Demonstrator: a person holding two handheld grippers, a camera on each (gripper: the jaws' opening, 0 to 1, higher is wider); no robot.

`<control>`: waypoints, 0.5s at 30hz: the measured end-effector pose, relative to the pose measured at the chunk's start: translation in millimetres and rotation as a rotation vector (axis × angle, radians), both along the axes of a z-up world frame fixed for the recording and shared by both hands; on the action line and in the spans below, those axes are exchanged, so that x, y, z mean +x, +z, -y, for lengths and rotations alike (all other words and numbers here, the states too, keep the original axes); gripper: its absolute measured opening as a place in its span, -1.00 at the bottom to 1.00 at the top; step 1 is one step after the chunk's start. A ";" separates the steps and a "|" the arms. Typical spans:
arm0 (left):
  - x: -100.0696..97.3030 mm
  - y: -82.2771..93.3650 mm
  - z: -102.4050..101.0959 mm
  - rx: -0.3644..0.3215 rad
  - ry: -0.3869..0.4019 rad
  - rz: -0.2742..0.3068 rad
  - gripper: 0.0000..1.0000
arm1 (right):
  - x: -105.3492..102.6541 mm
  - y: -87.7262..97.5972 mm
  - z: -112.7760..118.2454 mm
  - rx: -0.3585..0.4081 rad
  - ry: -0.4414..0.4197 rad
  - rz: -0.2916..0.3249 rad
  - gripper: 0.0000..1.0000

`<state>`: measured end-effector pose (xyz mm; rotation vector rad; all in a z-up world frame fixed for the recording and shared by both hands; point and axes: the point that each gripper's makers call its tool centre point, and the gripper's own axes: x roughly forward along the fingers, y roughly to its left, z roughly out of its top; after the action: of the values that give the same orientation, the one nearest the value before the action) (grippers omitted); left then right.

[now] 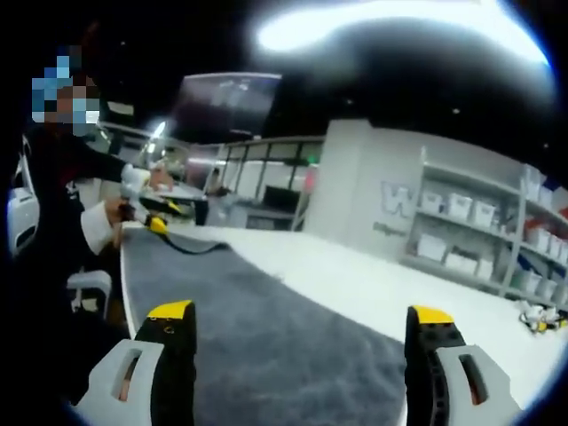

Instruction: Open the folded towel by lifting each exposed corner and separating the folded layers until the towel lies flat within the target outline without major curled edges

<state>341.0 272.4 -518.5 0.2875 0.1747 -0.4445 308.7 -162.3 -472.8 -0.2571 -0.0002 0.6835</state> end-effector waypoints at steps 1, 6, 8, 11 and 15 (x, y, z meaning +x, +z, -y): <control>0.9 -0.4 0.1 0.003 -0.001 0.000 0.35 | 0.2 -0.3 0.0 -0.001 -0.001 0.000 0.99; 8.4 -5.3 1.9 0.032 -0.007 -0.004 0.29 | -0.7 -2.7 -2.0 -0.012 0.007 -0.002 0.99; 10.9 -7.5 3.3 0.046 -0.012 -0.002 0.24 | -0.6 -2.5 -1.8 -0.014 0.008 -0.001 0.99; 13.9 -12.4 6.1 0.066 -0.019 -0.010 0.23 | -0.8 -2.2 -1.7 -0.014 0.008 0.001 0.99; 17.1 -20.1 5.4 0.115 -0.014 -0.016 0.16 | -0.5 -3.4 -0.8 -0.018 0.005 0.001 0.99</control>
<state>358.1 267.0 -538.6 0.3984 0.2146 -0.4514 308.2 -161.5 -476.2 -0.2748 0.0046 0.6884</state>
